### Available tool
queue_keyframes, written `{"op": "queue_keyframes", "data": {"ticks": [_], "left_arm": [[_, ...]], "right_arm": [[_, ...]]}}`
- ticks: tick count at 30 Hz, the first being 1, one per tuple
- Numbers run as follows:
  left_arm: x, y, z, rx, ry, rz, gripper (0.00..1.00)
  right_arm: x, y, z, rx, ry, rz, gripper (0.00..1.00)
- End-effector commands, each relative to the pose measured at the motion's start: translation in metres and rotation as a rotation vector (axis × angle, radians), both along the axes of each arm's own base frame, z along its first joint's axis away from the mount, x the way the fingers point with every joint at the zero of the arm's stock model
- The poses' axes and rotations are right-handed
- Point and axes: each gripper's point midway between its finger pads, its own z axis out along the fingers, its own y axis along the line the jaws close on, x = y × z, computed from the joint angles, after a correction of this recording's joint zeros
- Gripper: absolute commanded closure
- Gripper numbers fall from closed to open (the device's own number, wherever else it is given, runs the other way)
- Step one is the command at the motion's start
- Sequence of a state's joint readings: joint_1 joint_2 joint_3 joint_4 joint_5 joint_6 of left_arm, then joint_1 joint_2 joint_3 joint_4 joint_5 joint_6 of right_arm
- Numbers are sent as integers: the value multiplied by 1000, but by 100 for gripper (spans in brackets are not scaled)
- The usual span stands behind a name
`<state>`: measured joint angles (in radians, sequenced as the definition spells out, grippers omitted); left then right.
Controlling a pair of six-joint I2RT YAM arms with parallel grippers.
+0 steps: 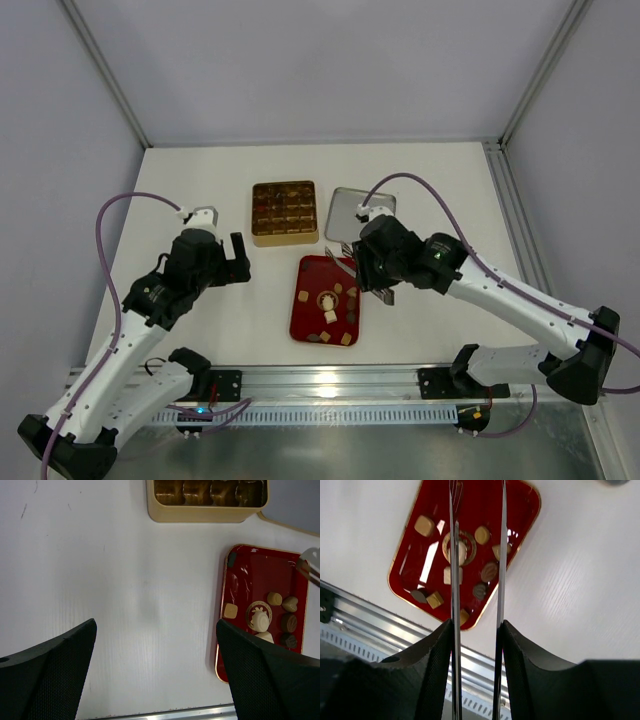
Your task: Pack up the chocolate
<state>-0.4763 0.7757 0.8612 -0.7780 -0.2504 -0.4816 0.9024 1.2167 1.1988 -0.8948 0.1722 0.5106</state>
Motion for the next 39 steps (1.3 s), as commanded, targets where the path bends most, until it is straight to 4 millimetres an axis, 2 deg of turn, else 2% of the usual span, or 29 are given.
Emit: {"op": "queue_keyframes", "data": {"ticks": [1,5,12,29,35,39], "left_arm": [[5,0,5,-5,-25,8,0],[5,0,4,-2,-24,8,0],[5,0,3,-1,-19,5,0],[4,0,3,-1,-21,6,0],[4,1,3,-1,-20,9,0],[4,0,4,-2,-21,7,0]], "right_arm": [[-23,-5,-16,-8,61,-14,56],[-35,-1,-25,-15,91,4,56],[-43,0,-42,-56,126,22,57],[-49,0,-48,-86,136,37,57],[-54,0,-40,-84,134,53,58],[-65,1,-36,-88,151,77,58]]}}
